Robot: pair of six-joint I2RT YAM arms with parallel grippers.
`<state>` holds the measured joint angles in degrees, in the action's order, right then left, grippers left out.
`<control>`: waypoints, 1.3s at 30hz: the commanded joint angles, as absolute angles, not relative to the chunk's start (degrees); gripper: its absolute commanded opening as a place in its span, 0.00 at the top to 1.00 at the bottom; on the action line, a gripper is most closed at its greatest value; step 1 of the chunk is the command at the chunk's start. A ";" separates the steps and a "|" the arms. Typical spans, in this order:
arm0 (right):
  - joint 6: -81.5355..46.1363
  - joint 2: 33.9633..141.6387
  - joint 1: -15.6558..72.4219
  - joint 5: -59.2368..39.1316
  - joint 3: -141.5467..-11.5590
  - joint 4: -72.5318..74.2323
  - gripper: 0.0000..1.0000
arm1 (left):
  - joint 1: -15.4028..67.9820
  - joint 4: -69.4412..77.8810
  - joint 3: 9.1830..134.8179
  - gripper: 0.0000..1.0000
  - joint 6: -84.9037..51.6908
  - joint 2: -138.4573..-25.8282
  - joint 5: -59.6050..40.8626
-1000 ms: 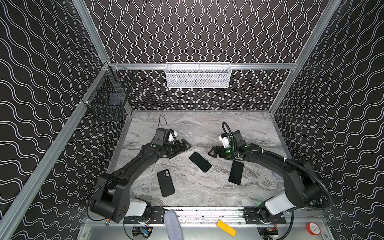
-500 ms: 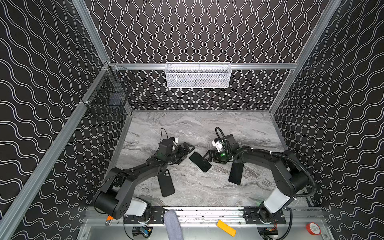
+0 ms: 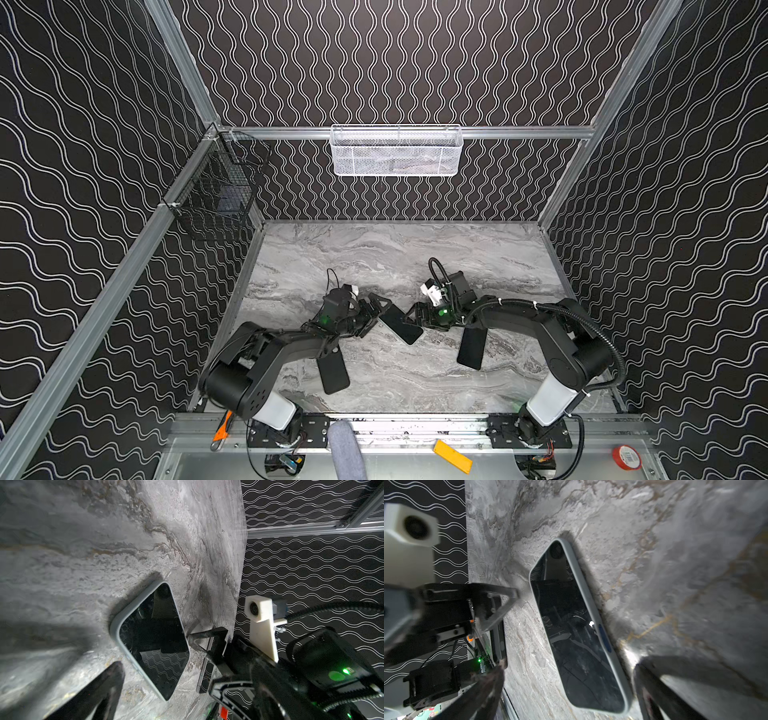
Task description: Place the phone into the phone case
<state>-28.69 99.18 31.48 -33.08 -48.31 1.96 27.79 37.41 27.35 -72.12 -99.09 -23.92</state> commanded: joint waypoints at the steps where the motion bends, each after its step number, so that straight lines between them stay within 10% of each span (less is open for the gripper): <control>1: -29.63 99.33 32.20 -32.93 -47.52 2.29 0.01 | 28.49 48.55 26.68 0.02 -75.38 -103.19 -24.19; 20: -33.77 95.71 36.38 -30.30 -40.73 7.40 0.01 | 30.76 53.45 36.10 0.02 -75.94 -115.32 -24.01; 39: -31.96 97.37 34.67 -26.79 -46.18 4.10 0.01 | 33.82 41.08 28.93 0.02 -69.31 -102.41 -20.85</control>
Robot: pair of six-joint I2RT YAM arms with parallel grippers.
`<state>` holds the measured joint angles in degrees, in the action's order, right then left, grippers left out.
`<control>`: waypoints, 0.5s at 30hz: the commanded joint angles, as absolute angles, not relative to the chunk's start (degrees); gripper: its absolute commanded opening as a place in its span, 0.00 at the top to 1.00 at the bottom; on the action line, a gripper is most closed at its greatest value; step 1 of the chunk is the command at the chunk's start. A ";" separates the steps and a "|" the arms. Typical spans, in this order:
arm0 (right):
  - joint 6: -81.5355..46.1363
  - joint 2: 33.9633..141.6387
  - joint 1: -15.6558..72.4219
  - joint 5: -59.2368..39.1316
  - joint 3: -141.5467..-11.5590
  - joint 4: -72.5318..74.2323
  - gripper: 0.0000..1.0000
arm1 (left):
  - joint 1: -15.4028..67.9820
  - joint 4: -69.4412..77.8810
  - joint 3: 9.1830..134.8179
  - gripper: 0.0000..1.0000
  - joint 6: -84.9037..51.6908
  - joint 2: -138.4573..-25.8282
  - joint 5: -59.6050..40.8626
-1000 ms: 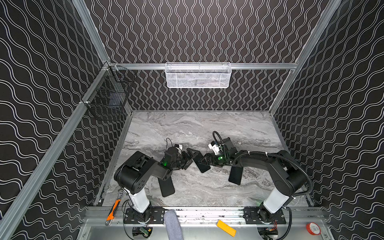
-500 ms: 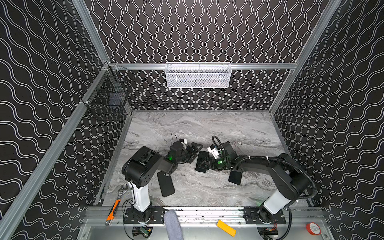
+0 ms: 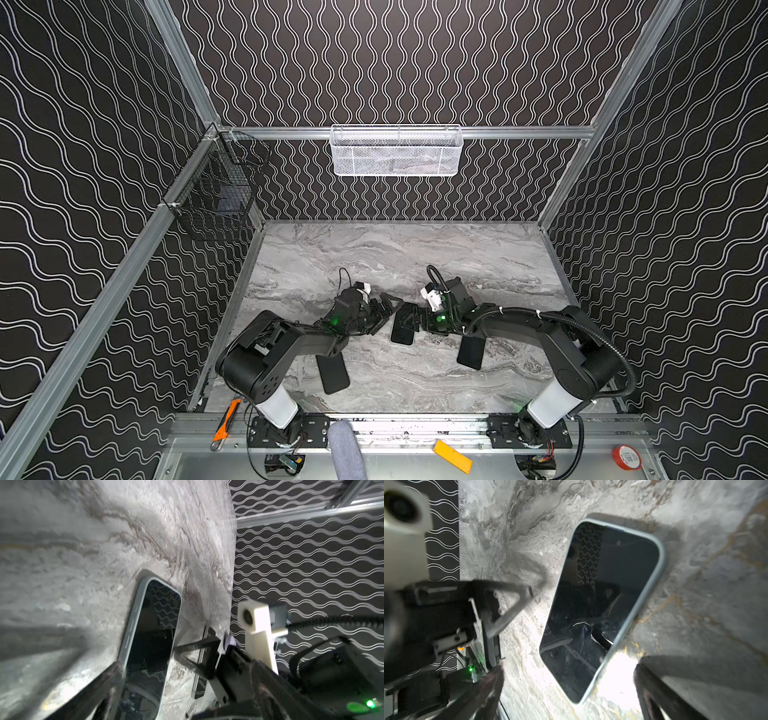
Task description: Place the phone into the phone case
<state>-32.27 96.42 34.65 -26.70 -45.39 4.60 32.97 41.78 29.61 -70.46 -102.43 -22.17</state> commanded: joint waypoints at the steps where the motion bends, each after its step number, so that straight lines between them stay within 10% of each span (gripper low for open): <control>1: -32.03 97.85 34.67 -26.85 -46.61 4.19 0.01 | 34.32 42.03 28.51 0.02 -69.76 -102.72 -20.54; 15: -32.87 100.20 34.21 -28.75 -48.43 8.01 0.01 | 39.19 53.66 26.56 0.01 -76.90 -108.60 -18.95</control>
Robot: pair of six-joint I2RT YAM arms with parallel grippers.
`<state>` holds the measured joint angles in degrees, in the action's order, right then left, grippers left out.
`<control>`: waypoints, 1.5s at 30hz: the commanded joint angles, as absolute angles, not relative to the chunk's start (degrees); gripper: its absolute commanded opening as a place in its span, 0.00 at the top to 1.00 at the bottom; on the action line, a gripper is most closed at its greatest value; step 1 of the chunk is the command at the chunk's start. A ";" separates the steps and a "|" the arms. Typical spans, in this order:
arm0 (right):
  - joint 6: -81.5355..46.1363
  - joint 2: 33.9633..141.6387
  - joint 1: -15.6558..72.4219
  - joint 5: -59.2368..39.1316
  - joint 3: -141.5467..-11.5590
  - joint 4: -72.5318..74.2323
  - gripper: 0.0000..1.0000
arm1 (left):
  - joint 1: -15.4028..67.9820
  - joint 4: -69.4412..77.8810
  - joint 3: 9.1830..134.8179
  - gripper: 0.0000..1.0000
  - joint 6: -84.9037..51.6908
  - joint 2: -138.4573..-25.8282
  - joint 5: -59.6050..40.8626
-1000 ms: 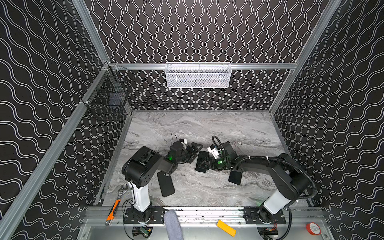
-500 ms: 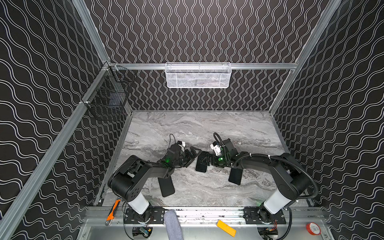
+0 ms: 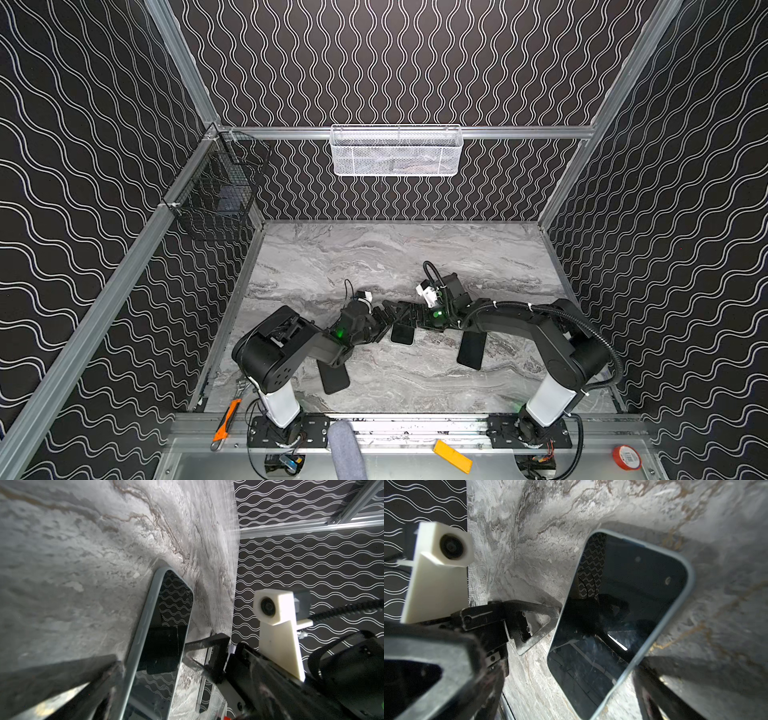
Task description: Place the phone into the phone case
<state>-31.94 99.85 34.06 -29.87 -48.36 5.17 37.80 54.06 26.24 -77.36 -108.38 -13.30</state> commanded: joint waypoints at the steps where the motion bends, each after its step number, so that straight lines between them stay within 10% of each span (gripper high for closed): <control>1: -32.76 99.89 34.19 -28.70 -48.35 8.31 0.01 | 39.33 53.49 26.65 0.02 -76.95 -108.41 -18.82; 14: -29.29 91.19 33.00 -25.75 -45.86 4.41 0.01 | 36.71 37.14 30.87 0.02 -69.64 -95.67 -17.71; 29: -27.19 73.70 33.48 -24.84 -41.40 -3.28 0.02 | 31.03 -44.91 44.67 0.18 -54.44 -60.88 12.78; 45: -26.62 75.76 33.75 -26.97 -40.49 0.12 0.02 | 31.29 -57.71 35.29 0.38 -59.85 -65.02 9.75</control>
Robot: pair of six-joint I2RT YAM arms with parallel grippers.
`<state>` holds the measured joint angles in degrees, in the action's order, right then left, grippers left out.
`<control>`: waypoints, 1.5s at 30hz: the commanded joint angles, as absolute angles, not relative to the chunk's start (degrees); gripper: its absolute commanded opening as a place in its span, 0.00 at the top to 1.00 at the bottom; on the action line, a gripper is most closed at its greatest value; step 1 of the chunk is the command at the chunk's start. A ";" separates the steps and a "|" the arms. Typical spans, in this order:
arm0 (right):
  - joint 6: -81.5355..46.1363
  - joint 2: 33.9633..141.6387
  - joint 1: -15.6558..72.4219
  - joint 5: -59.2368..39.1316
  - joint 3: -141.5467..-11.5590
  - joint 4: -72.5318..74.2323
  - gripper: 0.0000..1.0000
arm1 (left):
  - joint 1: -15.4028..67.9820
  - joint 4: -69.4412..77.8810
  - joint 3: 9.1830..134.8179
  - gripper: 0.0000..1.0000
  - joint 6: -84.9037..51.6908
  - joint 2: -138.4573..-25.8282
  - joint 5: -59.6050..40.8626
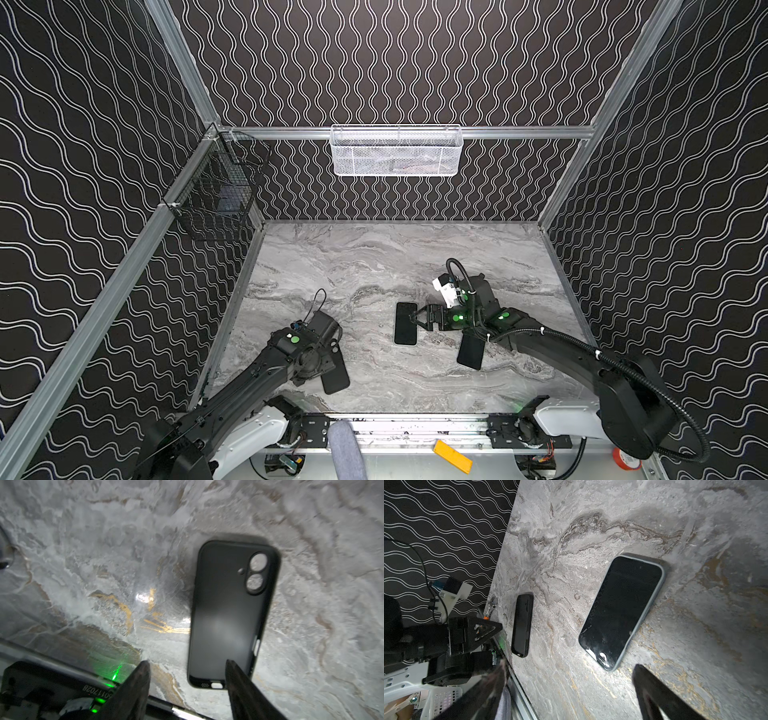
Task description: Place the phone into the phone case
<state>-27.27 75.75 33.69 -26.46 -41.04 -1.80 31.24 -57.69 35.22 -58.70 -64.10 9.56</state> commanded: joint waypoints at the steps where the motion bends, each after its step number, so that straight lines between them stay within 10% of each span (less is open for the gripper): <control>1: -26.50 75.68 33.75 -26.81 -40.27 0.26 0.02 | 31.36 -57.04 35.04 0.39 -59.79 -65.54 9.56; 10: -26.25 76.15 33.75 -26.40 -40.06 -0.50 0.02 | 32.06 -48.49 33.47 0.54 -59.31 -71.73 8.42; 45: -25.34 71.00 33.68 -25.39 -41.86 -4.60 0.01 | 38.63 -46.02 41.07 0.55 -67.66 -80.75 6.03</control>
